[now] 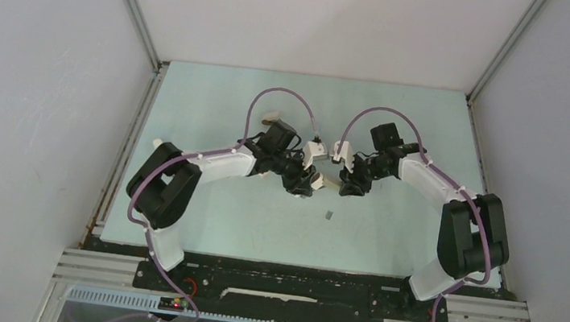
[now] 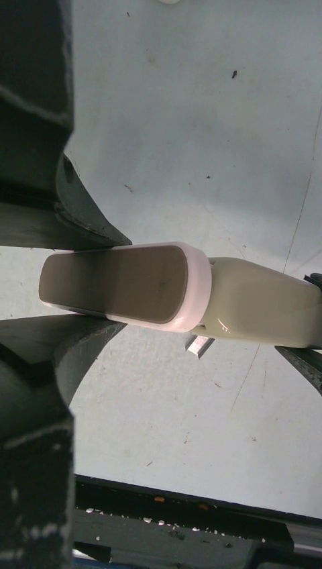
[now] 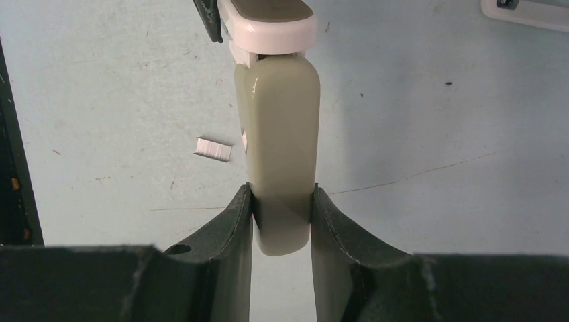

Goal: Unload the staples from the stapler
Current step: Unload the staple at the center of the board.

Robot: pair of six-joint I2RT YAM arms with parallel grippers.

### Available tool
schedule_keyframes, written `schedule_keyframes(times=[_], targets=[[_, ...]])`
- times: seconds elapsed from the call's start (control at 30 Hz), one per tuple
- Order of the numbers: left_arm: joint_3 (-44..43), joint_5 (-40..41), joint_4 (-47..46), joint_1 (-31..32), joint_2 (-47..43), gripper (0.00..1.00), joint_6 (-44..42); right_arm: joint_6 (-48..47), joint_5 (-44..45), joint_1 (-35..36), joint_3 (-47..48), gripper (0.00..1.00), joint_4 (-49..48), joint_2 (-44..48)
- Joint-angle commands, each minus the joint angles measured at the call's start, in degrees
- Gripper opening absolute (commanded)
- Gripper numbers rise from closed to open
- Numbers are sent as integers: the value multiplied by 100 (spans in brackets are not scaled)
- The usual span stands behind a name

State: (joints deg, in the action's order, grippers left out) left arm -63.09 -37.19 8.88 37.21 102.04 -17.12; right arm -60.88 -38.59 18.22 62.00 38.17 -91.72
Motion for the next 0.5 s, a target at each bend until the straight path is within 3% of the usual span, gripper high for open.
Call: schedule_keyframes(times=[0.0, 0.13, 0.47], targets=[[-410, 468, 787, -88, -54, 1, 120, -13, 755, -106, -49, 0, 253, -75], [-182, 111, 125, -83, -329, 5, 715, 90, -50, -92, 129, 0, 550, 81], [1169, -629, -2727, -75, -1306, 54, 2658, 49, -2023, 76, 486, 0, 1341, 371]])
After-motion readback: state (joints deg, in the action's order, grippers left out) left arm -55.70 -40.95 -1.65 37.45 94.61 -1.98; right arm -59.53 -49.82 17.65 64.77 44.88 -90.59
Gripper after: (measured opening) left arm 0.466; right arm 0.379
